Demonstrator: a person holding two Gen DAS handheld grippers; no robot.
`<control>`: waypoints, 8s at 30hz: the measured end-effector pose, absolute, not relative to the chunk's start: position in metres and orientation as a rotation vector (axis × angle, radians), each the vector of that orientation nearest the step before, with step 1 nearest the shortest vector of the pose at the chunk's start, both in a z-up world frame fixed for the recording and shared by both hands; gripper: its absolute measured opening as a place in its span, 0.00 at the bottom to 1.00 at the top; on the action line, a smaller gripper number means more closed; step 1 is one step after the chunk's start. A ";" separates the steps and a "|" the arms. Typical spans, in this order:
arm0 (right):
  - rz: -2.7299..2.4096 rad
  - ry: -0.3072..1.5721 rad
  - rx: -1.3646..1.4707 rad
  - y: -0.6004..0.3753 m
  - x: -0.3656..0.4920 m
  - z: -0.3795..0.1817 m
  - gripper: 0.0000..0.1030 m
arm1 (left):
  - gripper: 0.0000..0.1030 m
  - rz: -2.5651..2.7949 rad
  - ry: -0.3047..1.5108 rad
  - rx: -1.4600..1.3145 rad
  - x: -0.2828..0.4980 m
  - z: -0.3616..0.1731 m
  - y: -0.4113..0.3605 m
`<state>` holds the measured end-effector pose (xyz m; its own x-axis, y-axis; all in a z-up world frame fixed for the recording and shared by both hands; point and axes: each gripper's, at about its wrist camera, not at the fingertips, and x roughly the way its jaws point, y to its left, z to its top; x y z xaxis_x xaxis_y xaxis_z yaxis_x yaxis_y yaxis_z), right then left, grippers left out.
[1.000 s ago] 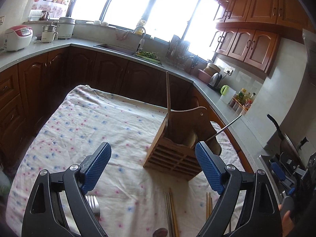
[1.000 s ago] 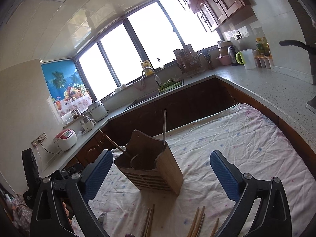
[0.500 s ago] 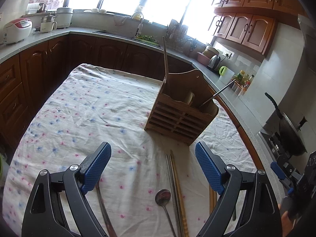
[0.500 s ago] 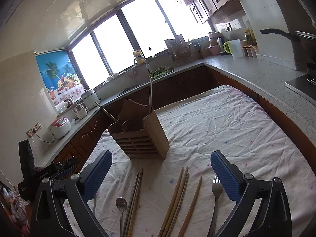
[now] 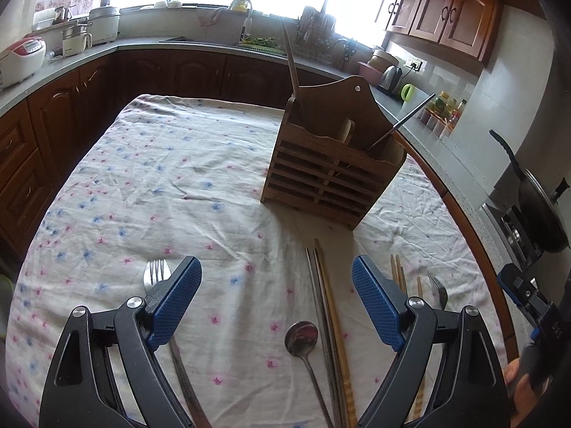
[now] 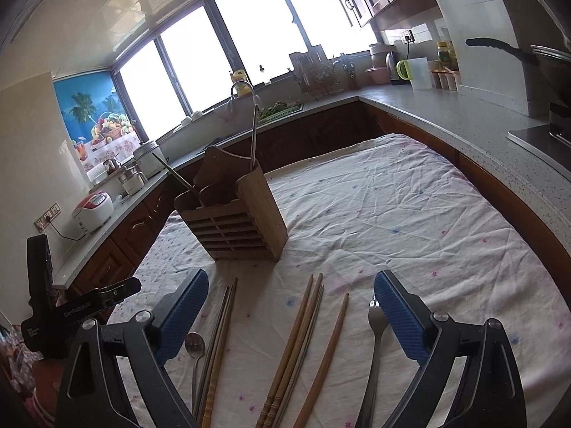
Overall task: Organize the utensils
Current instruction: 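Close the left tool on metal chopsticks while the right tool reaches for wooden chopsticks, then grasp wooden chopsticks with the right tool while the left tool lifts its metal chopsticks, then carry both held chopsticks up over the wooden utensil holder, then drop both chopsticks into the holder and open both tools, then move both open tools back down toward the remaining chopsticks and forks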
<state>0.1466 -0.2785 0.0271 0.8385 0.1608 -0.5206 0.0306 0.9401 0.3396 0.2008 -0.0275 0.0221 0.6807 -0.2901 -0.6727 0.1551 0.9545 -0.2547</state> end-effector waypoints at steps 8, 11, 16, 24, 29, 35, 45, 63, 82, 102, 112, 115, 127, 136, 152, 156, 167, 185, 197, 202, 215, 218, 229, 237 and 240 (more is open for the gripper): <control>0.083 0.666 0.364 -0.280 0.168 0.008 0.50 | 0.62 -0.294 0.879 -0.094 0.223 0.003 -0.054; 0.092 0.706 0.370 -0.279 0.178 -0.001 0.40 | 0.55 -0.311 0.914 -0.072 0.232 -0.004 -0.062; 0.111 0.763 0.365 -0.275 0.196 -0.015 0.28 | 0.48 -0.313 0.964 -0.047 0.248 -0.017 -0.073; 0.135 0.859 0.358 -0.263 0.225 -0.044 0.15 | 0.36 -0.306 1.031 -0.025 0.265 -0.037 -0.081; 0.136 0.896 0.354 -0.261 0.234 -0.055 0.12 | 0.34 -0.316 1.046 -0.022 0.270 -0.043 -0.084; 0.120 0.942 0.331 -0.260 0.246 -0.064 0.11 | 0.31 -0.321 1.053 0.010 0.276 -0.052 -0.093; 0.112 0.956 0.248 -0.253 0.268 -0.063 0.09 | 0.30 -0.312 1.026 0.146 0.281 -0.056 -0.117; 0.160 0.865 0.296 -0.249 0.244 -0.031 0.06 | 0.00 -0.381 0.978 0.013 0.267 -0.033 -0.095; 0.152 0.786 0.339 -0.264 0.211 0.001 0.05 | 0.01 -0.378 1.060 0.071 0.275 -0.058 -0.117; 0.172 0.778 0.368 -0.267 0.218 -0.002 0.05 | 0.03 -0.411 1.045 0.109 0.281 -0.061 -0.133; 0.194 0.698 0.347 -0.263 0.202 0.033 0.05 | 0.03 -0.464 0.896 -0.029 0.237 0.005 -0.095; 0.200 0.661 0.338 -0.260 0.195 0.048 0.05 | 0.03 -0.483 0.834 -0.049 0.222 0.031 -0.083; 0.223 0.528 0.286 -0.249 0.171 0.105 0.05 | 0.03 -0.516 0.671 -0.128 0.181 0.094 -0.037; 0.225 0.478 0.270 -0.248 0.176 0.124 0.05 | 0.03 -0.486 0.605 -0.158 0.182 0.112 -0.021; 0.205 0.366 0.272 -0.255 0.208 0.160 0.05 | 0.03 -0.409 0.432 -0.214 0.222 0.167 -0.002; 0.193 0.322 0.285 -0.259 0.224 0.175 0.05 | 0.03 -0.386 0.372 -0.230 0.239 0.185 0.000; 0.146 0.225 0.290 -0.260 0.278 0.186 0.05 | 0.03 -0.295 0.274 -0.288 0.305 0.189 -0.007; 0.089 0.367 0.340 -0.255 0.312 0.092 0.05 | 0.04 -0.247 0.396 -0.293 0.341 0.095 -0.029; 0.093 0.408 0.356 -0.262 0.318 0.093 0.06 | 0.04 -0.263 0.461 -0.262 0.347 0.083 -0.040; 0.094 0.411 0.357 -0.261 0.318 0.093 0.06 | 0.05 -0.262 0.472 -0.258 0.349 0.085 -0.040; 0.129 0.365 0.419 -0.278 0.285 0.102 0.99 | 0.78 -0.241 0.474 -0.287 0.313 0.094 -0.024; 0.132 0.368 0.423 -0.283 0.270 0.102 0.99 | 0.82 -0.233 0.468 -0.298 0.296 0.096 -0.016; 0.118 0.423 0.421 -0.294 0.202 0.084 0.99 | 0.85 -0.239 0.551 -0.243 0.235 0.079 -0.013; 0.099 0.482 0.411 -0.297 0.162 0.063 0.99 | 0.85 -0.256 0.627 -0.152 0.207 0.055 -0.031; 0.093 0.503 0.408 -0.297 0.155 0.056 0.99 | 0.85 -0.261 0.661 -0.135 0.203 0.045 -0.035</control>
